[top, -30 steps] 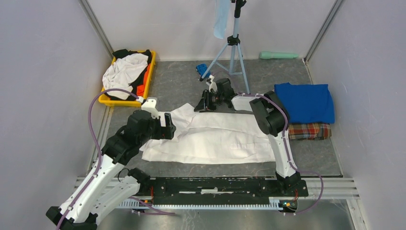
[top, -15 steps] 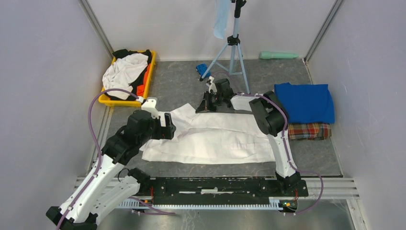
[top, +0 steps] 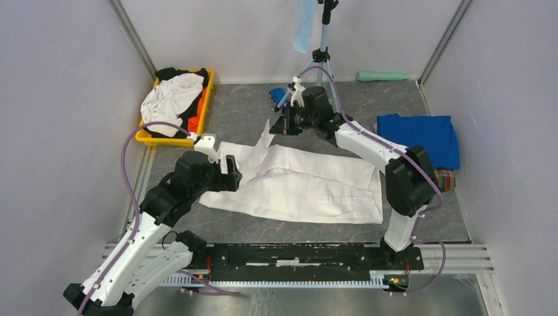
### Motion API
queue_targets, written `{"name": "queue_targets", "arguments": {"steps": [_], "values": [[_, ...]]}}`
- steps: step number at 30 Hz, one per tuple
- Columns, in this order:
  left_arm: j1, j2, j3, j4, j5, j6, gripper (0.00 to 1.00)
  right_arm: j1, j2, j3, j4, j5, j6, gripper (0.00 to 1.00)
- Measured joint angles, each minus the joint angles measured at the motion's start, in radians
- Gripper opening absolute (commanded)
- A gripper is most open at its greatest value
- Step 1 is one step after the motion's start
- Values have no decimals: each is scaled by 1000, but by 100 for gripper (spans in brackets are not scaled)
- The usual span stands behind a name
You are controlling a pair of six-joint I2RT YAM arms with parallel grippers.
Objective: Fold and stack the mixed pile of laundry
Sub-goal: Fold the shirt.
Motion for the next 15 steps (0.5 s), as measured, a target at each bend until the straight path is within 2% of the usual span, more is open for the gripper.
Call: {"name": "queue_targets", "arguments": {"steps": [6,10,15], "values": [[0,0,0,0,0,0,100,60,-65,72,-69,42,-73,0],[0,1,0,0,-8,0,100,63,-65,60,-97,56,-92,0],[0,44,1,-2,-80,-7,100,57,-73,49,-180,146,-140,0]]}}
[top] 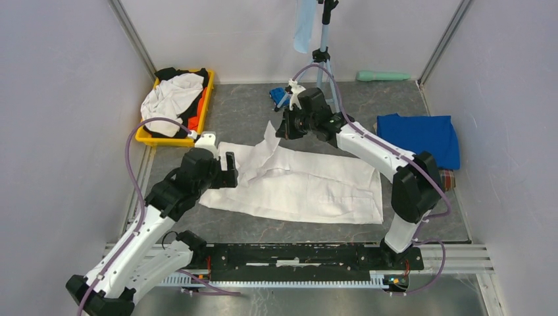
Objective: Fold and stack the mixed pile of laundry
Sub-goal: Fold the shirt.
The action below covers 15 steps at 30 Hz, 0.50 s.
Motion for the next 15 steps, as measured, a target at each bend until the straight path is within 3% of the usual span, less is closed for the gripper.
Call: {"name": "queue_targets", "arguments": {"steps": [6,10,15], "values": [[1,170,55,-5,-129,-59,94,-14,-182,-67,-100,262,-55,0],[7,303,113,36,-154,-66,87,-26,-380,-142,-140,459,-61,0],[34,485,167,124,-140,-66,79,-27,-504,-232,-163,599,-53,0]]}}
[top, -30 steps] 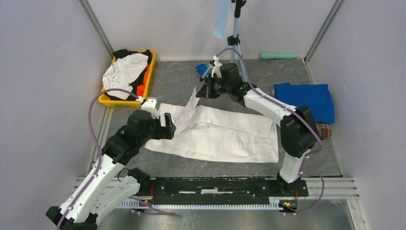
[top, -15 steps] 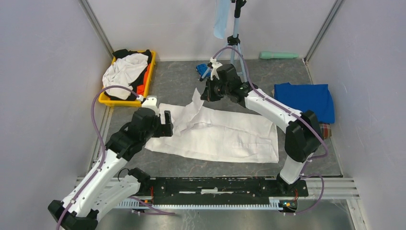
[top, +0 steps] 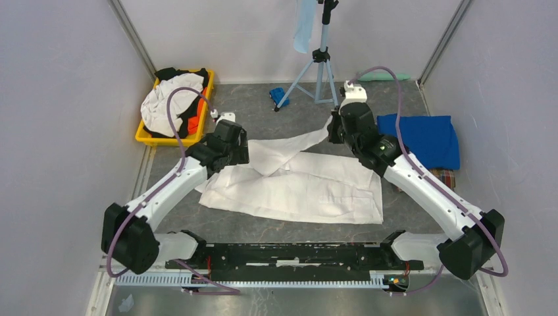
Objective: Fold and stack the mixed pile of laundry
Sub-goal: Fold the shirt.
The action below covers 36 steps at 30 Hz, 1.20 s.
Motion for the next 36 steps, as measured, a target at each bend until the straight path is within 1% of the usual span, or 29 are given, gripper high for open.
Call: {"name": "queue_targets", "arguments": {"steps": [3,6,9,16,19,22,28,32,36], "values": [[17,87,1,36,23,0,73,0,-29,-83,-11,35,17,0],[38,166,0,72,53,1,69,0,-30,-145,-43,51,41,0],[47,216,0,117,77,2,67,0,-29,-159,-77,59,65,0],[68,330,0,219,102,17,60,0,-38,-160,-81,72,89,0],[91,374,0,249,111,27,58,0,-78,-188,-70,73,71,0],[115,420,0,273,117,29,57,0,-160,-266,-56,85,35,0],[136,437,-36,311,121,29,54,0,-270,-428,-43,97,-24,0],[136,426,-73,327,120,29,53,0,-283,-511,-14,97,-63,0],[136,358,-128,320,116,28,53,0,-280,-581,21,112,-93,0]]}}
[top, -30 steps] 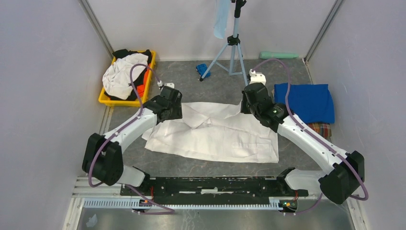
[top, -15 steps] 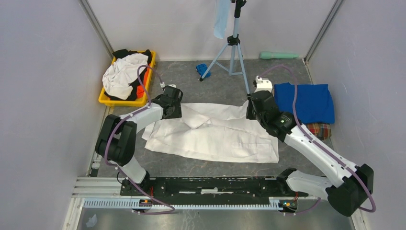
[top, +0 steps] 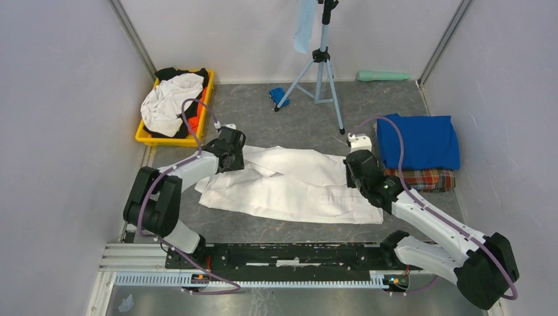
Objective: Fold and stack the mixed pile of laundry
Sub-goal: Fold the shirt, then adjust the shirt at the center of the board.
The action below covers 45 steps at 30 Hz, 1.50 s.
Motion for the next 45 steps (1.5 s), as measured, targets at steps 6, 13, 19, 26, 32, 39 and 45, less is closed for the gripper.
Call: {"name": "queue_targets", "arguments": {"steps": [6,13,19,26,32,39,45], "values": [[0,-105,-26,-15,-2,0,54,0,39,-48,43,14,-29,0],[0,-241,-36,-22,5,-1,56,0,18,-101,115,69,-72,2],[-2,-294,-38,-21,50,-10,57,0,27,-182,168,146,-45,50],[-17,-323,-55,-68,81,-44,61,0,51,-222,117,185,42,59],[-120,-366,-60,-208,65,-108,61,0,-45,-198,146,148,18,61],[-262,-488,-132,-324,37,-223,58,0,167,-47,241,48,-65,64],[-312,-503,-244,-376,29,-315,56,-32,417,105,307,-40,-104,64]]}}
